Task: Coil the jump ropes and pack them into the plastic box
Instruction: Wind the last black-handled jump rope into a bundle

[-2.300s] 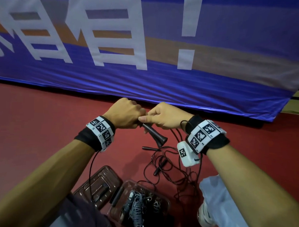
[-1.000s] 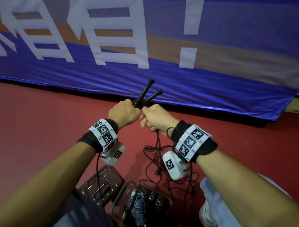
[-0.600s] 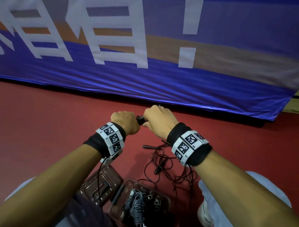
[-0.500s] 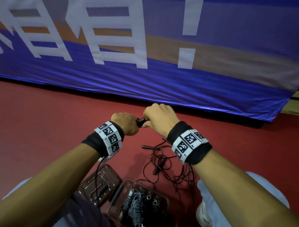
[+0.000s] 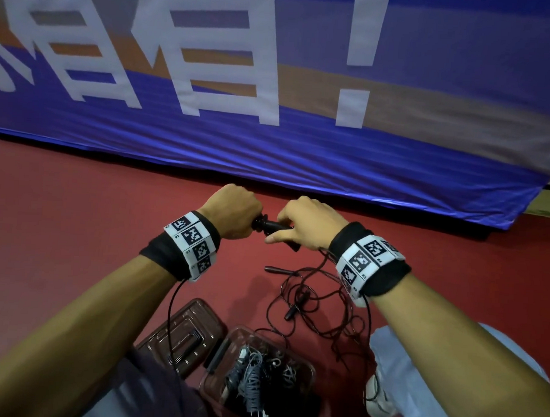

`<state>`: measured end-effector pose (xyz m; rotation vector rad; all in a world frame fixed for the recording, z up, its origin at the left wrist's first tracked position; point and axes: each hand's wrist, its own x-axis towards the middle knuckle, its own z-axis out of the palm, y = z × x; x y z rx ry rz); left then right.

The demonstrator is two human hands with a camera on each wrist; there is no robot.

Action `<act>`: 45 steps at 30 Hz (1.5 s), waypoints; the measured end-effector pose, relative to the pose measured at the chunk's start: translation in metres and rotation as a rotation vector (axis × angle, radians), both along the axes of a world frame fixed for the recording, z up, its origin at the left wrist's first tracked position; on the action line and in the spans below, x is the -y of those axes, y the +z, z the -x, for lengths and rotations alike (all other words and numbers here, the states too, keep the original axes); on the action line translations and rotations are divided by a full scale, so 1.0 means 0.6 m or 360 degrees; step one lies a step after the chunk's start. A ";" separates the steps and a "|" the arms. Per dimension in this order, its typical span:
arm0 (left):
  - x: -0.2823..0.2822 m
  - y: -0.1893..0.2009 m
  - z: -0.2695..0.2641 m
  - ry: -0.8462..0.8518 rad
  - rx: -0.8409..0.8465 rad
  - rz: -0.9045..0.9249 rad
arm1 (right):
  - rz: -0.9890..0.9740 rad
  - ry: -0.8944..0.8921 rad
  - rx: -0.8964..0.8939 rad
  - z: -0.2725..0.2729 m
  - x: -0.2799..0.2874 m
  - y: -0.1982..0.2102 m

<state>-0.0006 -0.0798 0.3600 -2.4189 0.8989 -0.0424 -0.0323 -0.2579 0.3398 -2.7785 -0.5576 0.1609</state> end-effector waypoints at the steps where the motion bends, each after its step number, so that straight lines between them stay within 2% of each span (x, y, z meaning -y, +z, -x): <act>1: 0.001 0.003 0.000 -0.0051 0.0008 -0.0027 | -0.0047 0.0000 -0.0069 0.001 -0.001 -0.001; 5: 0.002 0.014 -0.004 -0.0231 0.0072 -0.0044 | -0.0319 0.0082 -0.0351 0.000 -0.004 -0.008; 9: -0.004 0.022 -0.011 -0.0339 0.0069 0.0091 | -0.0594 0.0150 -0.0604 0.008 0.000 0.007; 15: -0.007 0.014 -0.016 -0.0547 0.0031 0.0240 | -0.0606 0.0182 -0.0514 0.020 -0.014 0.019; 18: -0.009 0.011 -0.018 -0.0641 -0.0004 0.0438 | -0.0711 0.0143 -0.0484 0.020 -0.013 0.017; 21: -0.013 0.015 -0.018 -0.0624 0.0018 0.0679 | -0.0887 0.0130 -0.0483 0.016 -0.007 0.026; 26: -0.010 0.023 -0.002 -0.0562 0.0111 0.0838 | -0.1031 0.0107 -0.0420 0.010 -0.004 0.029; 30: -0.006 0.027 0.005 -0.0533 0.0217 0.1129 | -0.1211 0.0030 -0.0393 0.004 -0.005 0.026; 34: -0.004 0.028 0.009 -0.0367 0.0236 0.1286 | -0.1549 -0.0010 -0.0547 0.012 -0.012 0.029; 37: -0.002 0.031 0.010 -0.0168 0.0174 0.1413 | -0.1924 -0.0044 -0.0767 0.019 -0.021 0.034; 39: 0.001 0.032 0.016 -0.0012 0.0153 0.1543 | -0.2088 -0.0035 -0.0800 0.023 -0.031 0.035; 43: 0.021 0.044 0.030 0.0584 0.0046 0.1711 | -0.2474 -0.0230 -0.0917 0.014 -0.051 0.039; 45: 0.025 0.043 0.027 0.0831 -0.0053 0.1722 | -0.2542 -0.0339 -0.0953 0.005 -0.058 0.036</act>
